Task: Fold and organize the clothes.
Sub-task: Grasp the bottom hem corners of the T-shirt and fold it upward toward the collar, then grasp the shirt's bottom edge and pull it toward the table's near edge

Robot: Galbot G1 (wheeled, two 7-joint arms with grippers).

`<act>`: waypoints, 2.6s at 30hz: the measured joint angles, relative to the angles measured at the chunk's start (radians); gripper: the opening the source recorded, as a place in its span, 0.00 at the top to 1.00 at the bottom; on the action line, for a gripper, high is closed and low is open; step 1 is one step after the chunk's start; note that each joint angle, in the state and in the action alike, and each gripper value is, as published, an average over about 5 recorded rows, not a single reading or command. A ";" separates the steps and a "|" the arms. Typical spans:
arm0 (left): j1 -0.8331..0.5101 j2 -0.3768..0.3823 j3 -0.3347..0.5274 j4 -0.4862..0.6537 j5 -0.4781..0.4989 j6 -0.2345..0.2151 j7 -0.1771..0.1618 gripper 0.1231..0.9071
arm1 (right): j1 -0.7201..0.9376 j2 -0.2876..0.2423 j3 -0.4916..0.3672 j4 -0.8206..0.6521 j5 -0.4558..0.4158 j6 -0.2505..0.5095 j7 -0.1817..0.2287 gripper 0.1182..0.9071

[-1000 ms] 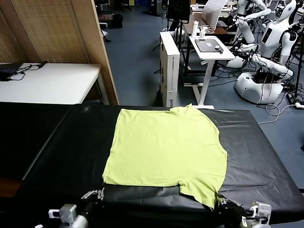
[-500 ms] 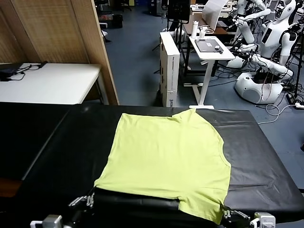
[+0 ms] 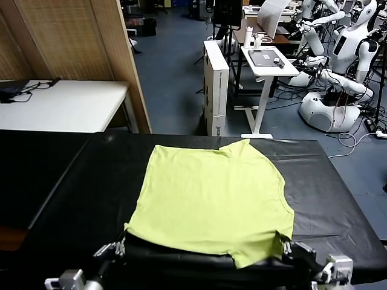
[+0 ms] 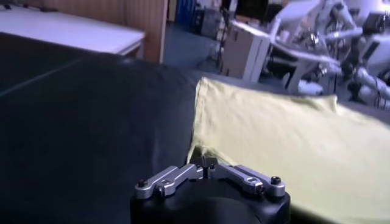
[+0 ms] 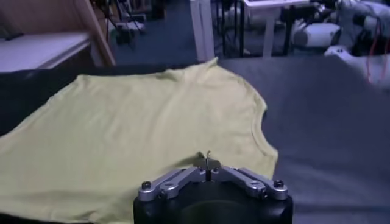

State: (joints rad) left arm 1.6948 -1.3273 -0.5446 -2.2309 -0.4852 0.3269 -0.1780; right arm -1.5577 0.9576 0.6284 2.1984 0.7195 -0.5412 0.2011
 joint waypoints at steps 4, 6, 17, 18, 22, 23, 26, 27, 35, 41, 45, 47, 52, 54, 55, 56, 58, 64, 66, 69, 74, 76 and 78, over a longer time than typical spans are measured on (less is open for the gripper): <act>-0.056 0.003 0.015 0.034 0.002 -0.001 -0.002 0.97 | 0.092 -0.032 -0.051 -0.072 0.001 0.015 0.002 0.97; -0.081 0.011 0.019 0.049 -0.003 -0.001 -0.001 0.97 | 0.135 -0.043 -0.078 -0.101 0.000 0.020 0.005 0.97; -0.195 0.074 0.061 0.134 -0.022 -0.003 0.005 0.97 | 0.305 -0.045 -0.223 -0.227 -0.032 0.022 0.016 0.97; -0.204 0.079 0.068 0.142 -0.021 -0.003 0.005 0.97 | 0.314 -0.044 -0.230 -0.235 -0.034 0.022 0.016 0.97; -0.244 0.101 0.095 0.175 -0.020 -0.003 0.006 0.97 | 0.331 -0.044 -0.241 -0.256 -0.037 0.022 0.017 0.97; -0.255 0.107 0.102 0.183 -0.021 -0.003 0.006 0.97 | 0.332 -0.044 -0.242 -0.259 -0.038 0.022 0.017 0.97; -0.284 0.124 0.115 0.205 -0.025 -0.004 0.007 0.97 | 0.333 -0.043 -0.244 -0.267 -0.042 0.022 0.019 0.97; -0.292 0.131 0.118 0.211 -0.028 -0.004 0.007 0.97 | 0.334 -0.043 -0.244 -0.269 -0.043 0.022 0.020 0.97; -0.330 0.175 0.126 0.241 -0.042 -0.005 0.008 0.97 | 0.348 -0.038 -0.247 -0.283 -0.048 0.022 0.033 0.97; -0.342 0.187 0.130 0.255 -0.042 -0.005 0.008 0.97 | 0.348 -0.037 -0.244 -0.287 -0.049 0.024 0.036 0.97; -0.355 0.188 0.136 0.271 -0.041 -0.004 0.006 0.97 | 0.347 -0.037 -0.242 -0.289 -0.048 0.025 0.035 0.97; -0.364 0.189 0.141 0.279 -0.040 -0.003 0.005 0.97 | 0.347 -0.037 -0.241 -0.290 -0.048 0.025 0.033 0.97; -0.388 0.192 0.156 0.296 -0.041 0.003 0.004 0.87 | 0.338 -0.044 -0.233 -0.281 -0.047 0.018 0.006 0.85; -0.394 0.192 0.158 0.299 -0.042 0.008 0.003 0.75 | 0.330 -0.051 -0.224 -0.271 -0.047 0.015 -0.009 0.69; -0.396 0.192 0.158 0.299 -0.042 0.010 0.002 0.65 | 0.325 -0.055 -0.220 -0.266 -0.047 0.015 -0.014 0.61; -0.397 0.192 0.158 0.300 -0.042 0.010 0.001 0.58 | 0.321 -0.058 -0.215 -0.260 -0.047 0.014 -0.018 0.54; -0.395 0.194 0.157 0.299 -0.041 0.011 0.001 0.41 | 0.312 -0.063 -0.206 -0.250 -0.047 0.012 -0.021 0.37; -0.382 0.196 0.149 0.286 -0.039 0.013 -0.002 0.02 | 0.252 -0.084 -0.156 -0.201 -0.057 0.002 -0.025 0.03; -0.374 0.192 0.145 0.277 -0.037 0.018 -0.007 0.01 | 0.216 -0.090 -0.132 -0.179 -0.070 0.003 -0.027 0.01; -0.353 0.183 0.139 0.257 -0.028 0.024 -0.011 0.00 | 0.153 -0.092 -0.097 -0.147 -0.087 0.007 -0.030 0.00; -0.306 0.157 0.139 0.238 0.016 0.026 -0.007 0.00 | 0.052 -0.094 -0.052 -0.111 -0.103 0.014 -0.048 0.00; -0.291 0.145 0.143 0.236 0.031 0.026 -0.005 0.00 | 0.020 -0.095 -0.040 -0.104 -0.104 0.016 -0.053 0.00; -0.280 0.136 0.146 0.235 0.039 0.026 -0.004 0.00 | -0.005 -0.095 -0.032 -0.099 -0.104 0.017 -0.055 0.00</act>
State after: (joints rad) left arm 1.4150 -1.1916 -0.3985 -1.9956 -0.4458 0.3524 -0.1816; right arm -1.5629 0.8627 0.5962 2.0991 0.6156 -0.5238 0.1464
